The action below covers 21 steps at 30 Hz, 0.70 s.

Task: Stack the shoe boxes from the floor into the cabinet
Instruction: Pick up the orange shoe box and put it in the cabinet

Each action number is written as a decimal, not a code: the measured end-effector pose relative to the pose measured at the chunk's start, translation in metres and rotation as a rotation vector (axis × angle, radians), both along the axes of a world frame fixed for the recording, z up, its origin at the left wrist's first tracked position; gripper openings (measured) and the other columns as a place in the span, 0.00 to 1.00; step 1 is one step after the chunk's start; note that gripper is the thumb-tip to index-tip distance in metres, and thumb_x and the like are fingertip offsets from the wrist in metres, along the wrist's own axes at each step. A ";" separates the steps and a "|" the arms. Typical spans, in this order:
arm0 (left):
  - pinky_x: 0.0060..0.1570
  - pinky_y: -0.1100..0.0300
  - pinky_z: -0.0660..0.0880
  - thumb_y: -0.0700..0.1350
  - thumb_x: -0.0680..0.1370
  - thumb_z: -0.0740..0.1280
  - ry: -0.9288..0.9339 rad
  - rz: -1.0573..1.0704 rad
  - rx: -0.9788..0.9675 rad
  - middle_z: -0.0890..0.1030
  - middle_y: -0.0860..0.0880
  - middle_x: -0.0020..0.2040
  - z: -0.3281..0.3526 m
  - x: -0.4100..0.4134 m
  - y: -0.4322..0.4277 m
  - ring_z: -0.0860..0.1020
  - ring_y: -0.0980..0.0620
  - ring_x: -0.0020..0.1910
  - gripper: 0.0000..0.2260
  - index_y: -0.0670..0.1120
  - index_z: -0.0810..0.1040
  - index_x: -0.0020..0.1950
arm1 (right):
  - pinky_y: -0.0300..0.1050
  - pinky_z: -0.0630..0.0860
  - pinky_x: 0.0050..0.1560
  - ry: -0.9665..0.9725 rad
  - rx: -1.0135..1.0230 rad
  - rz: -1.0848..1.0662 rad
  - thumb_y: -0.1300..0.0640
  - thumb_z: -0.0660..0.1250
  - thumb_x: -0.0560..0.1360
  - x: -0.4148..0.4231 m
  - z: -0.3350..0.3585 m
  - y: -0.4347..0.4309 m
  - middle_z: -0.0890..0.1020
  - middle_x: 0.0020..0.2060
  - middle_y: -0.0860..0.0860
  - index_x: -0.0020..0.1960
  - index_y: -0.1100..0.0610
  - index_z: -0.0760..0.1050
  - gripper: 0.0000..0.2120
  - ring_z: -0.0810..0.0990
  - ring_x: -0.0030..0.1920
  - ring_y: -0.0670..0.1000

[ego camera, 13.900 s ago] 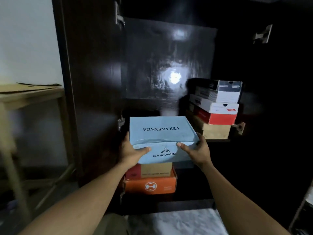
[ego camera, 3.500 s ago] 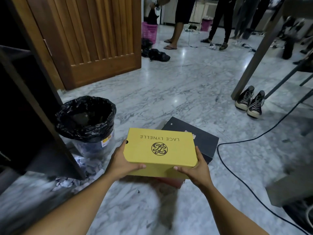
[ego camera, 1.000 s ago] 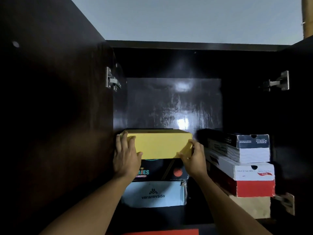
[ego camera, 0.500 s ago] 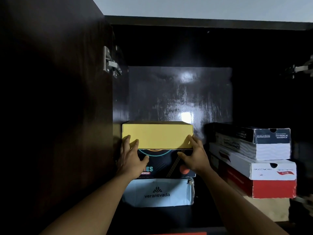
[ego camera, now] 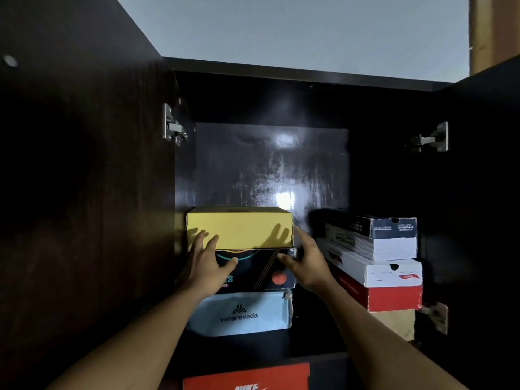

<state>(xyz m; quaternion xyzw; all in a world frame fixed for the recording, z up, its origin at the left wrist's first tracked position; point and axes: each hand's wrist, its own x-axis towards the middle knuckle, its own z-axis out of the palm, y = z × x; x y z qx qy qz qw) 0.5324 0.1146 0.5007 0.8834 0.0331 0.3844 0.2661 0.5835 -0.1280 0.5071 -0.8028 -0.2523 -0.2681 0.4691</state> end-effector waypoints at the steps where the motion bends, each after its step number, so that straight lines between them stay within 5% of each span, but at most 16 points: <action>1: 0.74 0.54 0.57 0.56 0.76 0.71 0.001 -0.013 -0.006 0.51 0.48 0.80 0.004 -0.007 -0.006 0.54 0.47 0.79 0.35 0.44 0.63 0.78 | 0.47 0.62 0.73 0.007 0.006 -0.001 0.54 0.75 0.74 -0.010 0.003 -0.004 0.66 0.72 0.48 0.79 0.51 0.58 0.39 0.64 0.74 0.50; 5: 0.73 0.54 0.59 0.56 0.75 0.71 0.021 -0.116 -0.029 0.55 0.45 0.79 0.008 -0.039 -0.039 0.58 0.45 0.77 0.34 0.44 0.65 0.77 | 0.48 0.66 0.73 0.103 0.019 -0.034 0.48 0.75 0.73 -0.056 0.005 -0.031 0.65 0.76 0.52 0.81 0.52 0.52 0.46 0.65 0.75 0.54; 9: 0.68 0.56 0.65 0.57 0.75 0.71 0.063 -0.221 -0.035 0.63 0.46 0.75 -0.028 -0.082 -0.085 0.66 0.47 0.73 0.32 0.45 0.68 0.75 | 0.22 0.69 0.52 0.213 0.037 -0.088 0.61 0.72 0.76 -0.128 -0.026 -0.081 0.70 0.70 0.50 0.80 0.57 0.52 0.40 0.70 0.65 0.45; 13: 0.71 0.54 0.65 0.58 0.76 0.70 0.144 -0.369 -0.039 0.63 0.47 0.75 -0.064 -0.110 -0.139 0.65 0.48 0.74 0.31 0.47 0.67 0.75 | 0.48 0.72 0.69 0.266 0.047 -0.259 0.52 0.76 0.73 -0.184 -0.068 -0.136 0.70 0.72 0.53 0.81 0.51 0.53 0.44 0.70 0.72 0.54; 21: 0.72 0.58 0.58 0.50 0.75 0.73 0.314 -0.648 -0.183 0.63 0.43 0.75 -0.155 -0.145 -0.254 0.62 0.46 0.76 0.29 0.41 0.69 0.73 | 0.50 0.70 0.70 0.459 0.075 -0.498 0.50 0.74 0.75 -0.283 -0.158 -0.240 0.66 0.75 0.54 0.81 0.52 0.50 0.44 0.69 0.73 0.57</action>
